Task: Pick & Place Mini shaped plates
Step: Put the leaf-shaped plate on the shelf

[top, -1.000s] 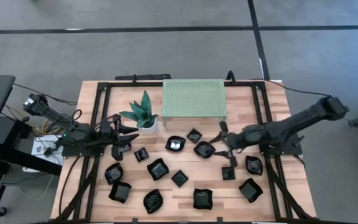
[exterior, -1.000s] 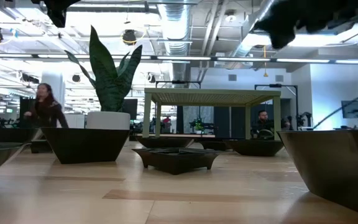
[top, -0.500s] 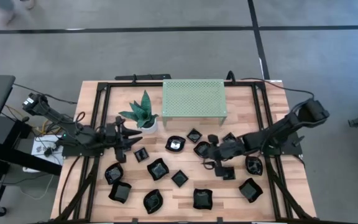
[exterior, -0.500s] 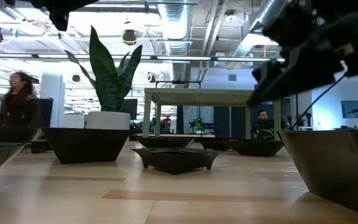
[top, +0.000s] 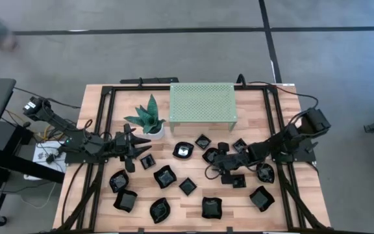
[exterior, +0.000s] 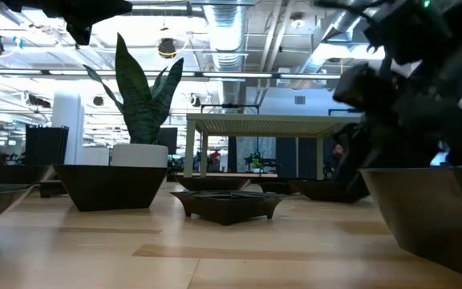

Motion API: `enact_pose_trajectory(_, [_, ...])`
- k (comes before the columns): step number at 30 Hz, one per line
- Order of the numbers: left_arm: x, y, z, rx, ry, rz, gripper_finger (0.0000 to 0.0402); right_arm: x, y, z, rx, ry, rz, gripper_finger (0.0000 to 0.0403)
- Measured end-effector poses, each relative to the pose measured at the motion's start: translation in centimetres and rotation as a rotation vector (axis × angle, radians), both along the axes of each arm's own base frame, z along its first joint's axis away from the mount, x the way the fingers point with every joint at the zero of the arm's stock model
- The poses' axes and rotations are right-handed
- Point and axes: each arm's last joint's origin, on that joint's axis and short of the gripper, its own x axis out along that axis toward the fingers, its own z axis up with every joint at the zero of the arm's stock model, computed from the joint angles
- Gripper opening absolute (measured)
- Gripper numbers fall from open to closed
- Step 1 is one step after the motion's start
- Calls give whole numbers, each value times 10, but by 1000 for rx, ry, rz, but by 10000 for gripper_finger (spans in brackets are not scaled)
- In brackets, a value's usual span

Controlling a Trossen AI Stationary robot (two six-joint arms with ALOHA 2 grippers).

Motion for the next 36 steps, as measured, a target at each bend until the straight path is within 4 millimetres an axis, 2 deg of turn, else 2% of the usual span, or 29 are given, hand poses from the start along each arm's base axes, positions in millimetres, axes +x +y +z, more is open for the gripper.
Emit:
enact_pose_trajectory(4, [0,0,1,-6,-8,0,108,1,0,-3,-38,2,9,137])
enact_pose_trajectory(8, [0,0,1,-8,-12,0,108,1,0,-3,-62,1,33,70])
enact_pose_trajectory(12, [0,0,1,-9,-14,0,108,-1,-1,6,-68,-4,27,9])
enact_pose_trajectory(15, [0,0,1,-9,-14,0,108,-2,-1,25,-62,-3,32,14])
enact_pose_trajectory(19, [0,0,2,-9,-14,0,108,-5,-2,63,-75,-5,51,6])
enact_pose_trajectory(22, [0,0,2,-12,-18,0,108,-10,-6,97,-166,-19,47,6])
enact_pose_trajectory(26, [0,0,2,-13,-20,0,108,-22,-19,135,-357,-46,-45,9])
enact_pose_trajectory(30, [0,0,2,-13,-21,0,108,-31,-38,154,-521,-60,-92,3])
enact_pose_trajectory(36, [0,0,3,-17,-26,0,108,-33,-81,159,-535,-16,-265,6])
